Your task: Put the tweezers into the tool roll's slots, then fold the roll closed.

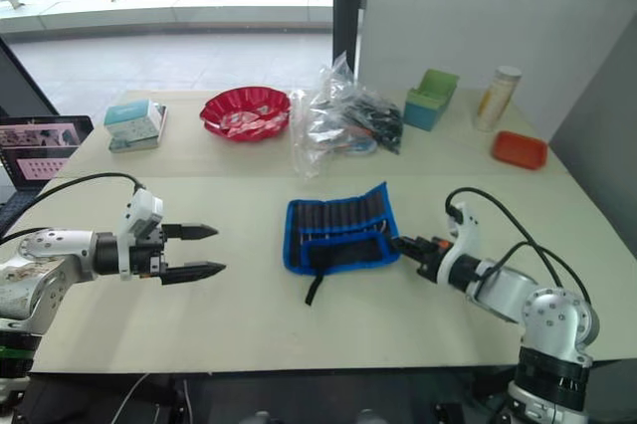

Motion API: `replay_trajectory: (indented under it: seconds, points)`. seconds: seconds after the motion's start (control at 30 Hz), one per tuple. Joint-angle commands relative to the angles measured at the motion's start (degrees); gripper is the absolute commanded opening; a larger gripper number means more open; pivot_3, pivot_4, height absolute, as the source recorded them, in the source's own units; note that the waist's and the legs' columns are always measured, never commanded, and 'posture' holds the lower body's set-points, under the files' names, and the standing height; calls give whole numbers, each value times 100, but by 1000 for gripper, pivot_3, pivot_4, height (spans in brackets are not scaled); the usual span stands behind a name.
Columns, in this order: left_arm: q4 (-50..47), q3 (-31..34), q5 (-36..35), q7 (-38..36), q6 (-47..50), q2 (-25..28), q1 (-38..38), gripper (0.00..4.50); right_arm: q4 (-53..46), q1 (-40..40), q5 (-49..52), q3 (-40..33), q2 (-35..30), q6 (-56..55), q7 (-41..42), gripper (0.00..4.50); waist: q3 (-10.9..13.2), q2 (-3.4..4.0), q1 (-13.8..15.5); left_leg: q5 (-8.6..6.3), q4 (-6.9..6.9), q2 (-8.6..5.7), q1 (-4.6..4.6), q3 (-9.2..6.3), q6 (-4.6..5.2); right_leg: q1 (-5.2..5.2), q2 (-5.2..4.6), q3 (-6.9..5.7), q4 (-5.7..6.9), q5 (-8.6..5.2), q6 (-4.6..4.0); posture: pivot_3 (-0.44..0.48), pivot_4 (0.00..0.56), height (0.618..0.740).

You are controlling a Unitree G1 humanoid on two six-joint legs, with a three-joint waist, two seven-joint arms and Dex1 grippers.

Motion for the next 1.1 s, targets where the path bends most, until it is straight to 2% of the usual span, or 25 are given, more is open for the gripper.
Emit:
replay_trajectory:
  seconds: [0.03, 0.13, 0.2, 0.6, 0.7, 0.83, 0.93, 1.1]
  points:
    - [-26, 56, 40, -29, -119, 10, -115, 4500, -495, -228, 19, 452, -37, 27, -1, 36, 0, 0, 3, 0, 0, 0, 0, -1, 0, 0, 0, 0, 0, 0, 0, 0, 150, 740]
    - [-66, 75, 29, -7, -113, 10, -67, 4500, -669, -135, -576, 1185, -189, -191, 132, 36, 0, 0, 10, 0, 1, -1, 0, -3, 0, 0, 0, 0, 1, 0, 0, 0, 150, 740]
    - [-124, 101, 15, 19, -97, 11, -6, 4500, -624, -197, -738, 1395, -114, -298, 172, 36, 0, 0, 20, 0, 3, -2, -3, -4, 0, 0, -2, -1, 0, 0, 0, 0, 150, 740]
    - [-311, 168, -24, 119, -38, 25, 172, 4500, -188, -596, -1272, 1856, 407, -435, 255, 36, 0, 0, 9, 0, 5, -2, -1, -16, 0, -2, -2, -2, 5, 0, 0, 0, 150, 740]
    - [-333, 173, 10, 160, -81, 20, 193, 4500, 392, -634, -1220, 1614, 972, -412, 68, 36, 0, 0, 4, 0, 5, -2, 2, -16, -1, -2, -1, -3, 9, 0, 0, 0, 150, 740]
    - [-355, 185, 0, 178, -77, 33, 230, 4500, 495, -499, -1319, 1769, 1046, -359, 305, 36, 0, 1, 5, 1, 4, -4, 1, -16, -2, -6, -3, -3, 14, 0, 0, 0, 150, 740]
    - [-331, 179, 11, 177, -98, 24, 233, 4500, 638, -506, -1254, 1782, 1249, -372, 519, 905, 0, 1, -1, 1, 5, -3, 2, -19, -2, -6, -2, -4, 14, 0, 0, 0, 150, 740]
    - [-308, 105, 33, 195, -99, -20, 164, 4500, 757, -434, -1377, 1772, 1483, -601, 759, 2652, 0, 1, -13, 2, 4, -1, 7, -19, -4, -6, 1, -5, 16, 0, 0, 0, 150, 740]
